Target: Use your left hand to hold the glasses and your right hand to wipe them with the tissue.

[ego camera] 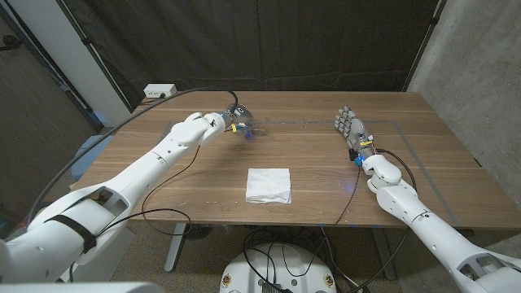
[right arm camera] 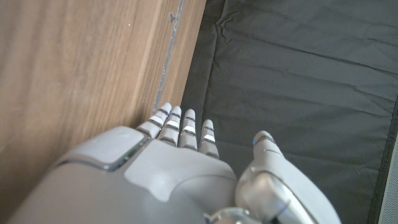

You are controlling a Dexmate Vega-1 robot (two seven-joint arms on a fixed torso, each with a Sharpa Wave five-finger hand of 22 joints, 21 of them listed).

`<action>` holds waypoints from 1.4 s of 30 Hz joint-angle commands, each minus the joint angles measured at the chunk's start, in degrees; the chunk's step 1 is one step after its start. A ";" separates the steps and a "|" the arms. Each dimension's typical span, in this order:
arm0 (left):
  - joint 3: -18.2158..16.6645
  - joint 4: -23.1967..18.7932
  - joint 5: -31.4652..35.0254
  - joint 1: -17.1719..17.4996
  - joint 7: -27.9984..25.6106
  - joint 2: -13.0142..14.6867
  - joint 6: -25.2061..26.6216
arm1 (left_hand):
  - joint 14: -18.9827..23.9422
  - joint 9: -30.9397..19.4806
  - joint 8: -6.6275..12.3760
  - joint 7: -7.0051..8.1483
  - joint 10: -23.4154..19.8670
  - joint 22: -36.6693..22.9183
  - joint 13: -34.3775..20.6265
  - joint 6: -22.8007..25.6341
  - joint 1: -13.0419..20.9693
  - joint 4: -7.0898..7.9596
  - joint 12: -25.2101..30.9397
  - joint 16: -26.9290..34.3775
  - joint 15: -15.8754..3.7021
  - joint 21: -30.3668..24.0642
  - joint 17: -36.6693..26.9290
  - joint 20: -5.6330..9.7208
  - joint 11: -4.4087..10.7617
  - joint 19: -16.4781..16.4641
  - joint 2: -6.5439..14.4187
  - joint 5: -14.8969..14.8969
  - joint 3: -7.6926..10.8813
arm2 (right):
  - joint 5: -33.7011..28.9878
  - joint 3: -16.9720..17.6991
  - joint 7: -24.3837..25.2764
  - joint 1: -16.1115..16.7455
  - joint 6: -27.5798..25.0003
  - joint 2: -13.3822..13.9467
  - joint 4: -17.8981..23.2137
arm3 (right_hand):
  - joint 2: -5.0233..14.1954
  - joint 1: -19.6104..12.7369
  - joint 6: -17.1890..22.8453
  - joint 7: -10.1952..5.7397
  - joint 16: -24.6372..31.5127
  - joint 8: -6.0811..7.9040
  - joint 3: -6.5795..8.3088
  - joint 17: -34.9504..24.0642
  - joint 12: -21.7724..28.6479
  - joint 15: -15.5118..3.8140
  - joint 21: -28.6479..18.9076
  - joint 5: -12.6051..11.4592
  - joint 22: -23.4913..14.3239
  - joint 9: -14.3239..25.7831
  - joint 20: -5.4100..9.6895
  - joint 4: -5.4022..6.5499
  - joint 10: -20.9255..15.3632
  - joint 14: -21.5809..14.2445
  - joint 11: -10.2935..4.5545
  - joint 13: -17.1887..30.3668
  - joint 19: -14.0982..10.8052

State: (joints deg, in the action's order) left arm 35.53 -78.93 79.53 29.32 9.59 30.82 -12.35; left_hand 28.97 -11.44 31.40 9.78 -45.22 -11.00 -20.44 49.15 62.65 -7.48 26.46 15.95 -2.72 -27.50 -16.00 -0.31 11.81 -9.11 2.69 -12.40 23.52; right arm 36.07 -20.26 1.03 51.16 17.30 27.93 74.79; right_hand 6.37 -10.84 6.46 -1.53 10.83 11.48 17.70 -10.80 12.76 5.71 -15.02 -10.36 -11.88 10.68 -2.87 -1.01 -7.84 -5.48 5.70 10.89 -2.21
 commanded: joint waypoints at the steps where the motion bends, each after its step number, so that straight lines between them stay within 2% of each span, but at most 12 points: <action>1: 0.08 1.73 1.96 0.83 -6.98 -0.13 0.62 | 3.15 0.35 1.82 -0.83 -3.52 -0.19 -1.03 4.82 -0.37 1.26 1.86 0.63 -10.65 -0.17 -0.68 0.56 -0.01 -1.28 3.20 0.20 0.75 | -0.23 -0.26 -0.28 -0.78 -0.18 -0.13 -1.00 | 0.18 0.42 0.48 0.04 0.26 -0.09 0.17 -0.11 0.23 0.09 0.20 0.26 -0.05 0.14 -0.20 0.22 -0.58 -0.55 -0.20 0.07 -0.42; 8: -0.59 2.07 1.00 0.87 -7.25 -0.47 0.50 | 4.87 0.53 2.16 -1.77 -5.53 -0.17 -1.59 6.17 -0.30 1.48 2.93 0.48 -10.68 -0.17 -0.89 0.92 -0.27 -1.60 4.07 0.39 1.25 | -0.15 -0.43 -0.66 -1.40 -0.16 -0.53 -1.85 | 0.18 0.48 0.52 0.00 0.24 -0.10 0.18 -0.09 0.23 0.02 0.23 0.26 -0.05 0.14 -0.15 0.26 -0.64 -0.52 -0.20 0.07 -0.41; 16: -3.00 1.92 -3.08 1.64 -5.41 -1.79 1.38 | 5.12 0.45 2.19 -1.83 -5.56 -0.19 -1.99 6.34 -0.27 1.49 3.25 0.07 -10.57 -0.15 -0.98 1.21 -0.41 -1.62 4.26 0.68 1.44 | -0.41 -0.67 -0.89 -2.22 -0.30 -0.74 -2.48 | 0.17 0.53 0.56 0.02 0.24 -0.11 0.21 -0.06 0.21 0.05 0.26 0.27 -0.05 0.14 -0.26 0.28 -0.65 -0.58 -0.14 0.07 -0.40; 22: -5.42 1.87 -8.12 2.28 -4.50 -3.21 1.83 | 5.02 0.36 2.06 -2.82 -4.98 -0.27 -2.52 6.10 -2.28 3.01 3.45 -0.81 -10.22 -0.05 -1.07 1.01 -0.40 -1.37 4.48 1.20 1.12 | -0.70 -0.83 -0.84 -2.76 -0.41 -0.87 -2.78 | 0.18 0.54 0.56 0.05 0.21 -0.12 0.25 -0.04 0.20 0.06 0.27 0.26 -0.06 0.14 -0.31 0.29 -0.65 -0.55 0.03 0.07 -0.42; 27: -7.48 1.21 -12.17 3.17 -3.22 -4.76 3.54 | 5.17 0.10 2.26 -3.30 -5.26 -0.29 -2.77 6.23 -2.60 3.32 3.77 -1.13 -10.37 -0.03 -1.17 0.86 -0.43 -1.33 4.79 1.26 1.33 | -1.40 -1.04 -0.33 -2.89 -0.70 -0.56 -2.32 | 0.20 0.50 0.53 0.13 0.19 -0.15 0.31 -0.01 0.19 0.12 0.29 0.25 -0.06 0.15 -0.36 0.27 -0.68 -0.57 -0.07 0.08 -0.44; 29: -8.31 0.63 -13.65 3.74 -2.80 -5.41 4.56 | 5.20 -0.31 2.50 -4.23 -5.68 -0.31 -2.96 6.07 -2.41 3.22 4.10 -1.36 -10.42 0.01 -1.25 0.64 -0.50 -1.20 5.01 1.24 1.63 | -1.96 -1.19 0.22 -2.81 -1.06 -0.25 -1.75 | 0.20 0.44 0.56 0.16 0.17 -0.14 0.35 0.01 0.21 0.24 0.32 0.23 -0.06 0.15 -0.41 0.23 -0.74 -0.54 -0.05 0.08 -0.39; 35: -10.94 -1.24 -19.47 5.50 -0.20 -7.26 6.88 | 5.91 -1.00 3.06 -5.10 -6.16 -0.32 -3.38 6.09 -2.21 3.15 4.72 -1.42 -10.39 -0.04 -1.60 0.18 -0.64 -1.29 5.32 1.20 2.11 | -3.55 -1.53 1.83 -1.91 -2.37 1.25 0.93 | 0.25 0.22 0.54 0.08 0.10 -0.16 0.50 0.08 0.19 0.14 0.38 0.20 -0.06 0.15 -0.40 0.08 -0.73 -0.45 -0.13 0.08 -0.30; 42: -13.84 -2.74 -27.46 6.76 4.47 -8.86 8.86 | 5.86 -1.29 3.19 -5.53 -5.51 -0.36 -3.81 5.57 -2.31 3.26 4.97 -1.85 -9.98 -0.05 -1.92 -0.23 -1.25 -1.15 5.45 1.36 2.49 | -8.47 -2.47 6.22 0.37 -6.60 5.54 8.20 | 0.54 -0.33 0.77 -0.03 0.03 -0.09 0.88 0.18 0.26 0.01 0.45 0.08 -0.05 0.15 -0.25 -0.24 -1.00 -0.37 -0.24 0.08 -0.23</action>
State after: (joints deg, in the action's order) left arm 25.84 -79.51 64.10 34.10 8.04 24.50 -6.97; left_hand 34.52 -12.42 34.36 6.92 -50.77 -11.08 -24.03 52.50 60.40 -4.42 31.02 14.31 -3.15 -27.50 -17.71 0.08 11.05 -10.12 7.58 -11.20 25.27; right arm 32.63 -21.57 2.78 49.03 14.80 28.62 74.78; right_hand 6.59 -10.63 6.66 -1.32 10.83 11.48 18.05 -10.66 12.76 5.70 -14.81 -10.36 -11.86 10.68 -3.18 -1.04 -8.17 -5.47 5.37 10.89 -2.53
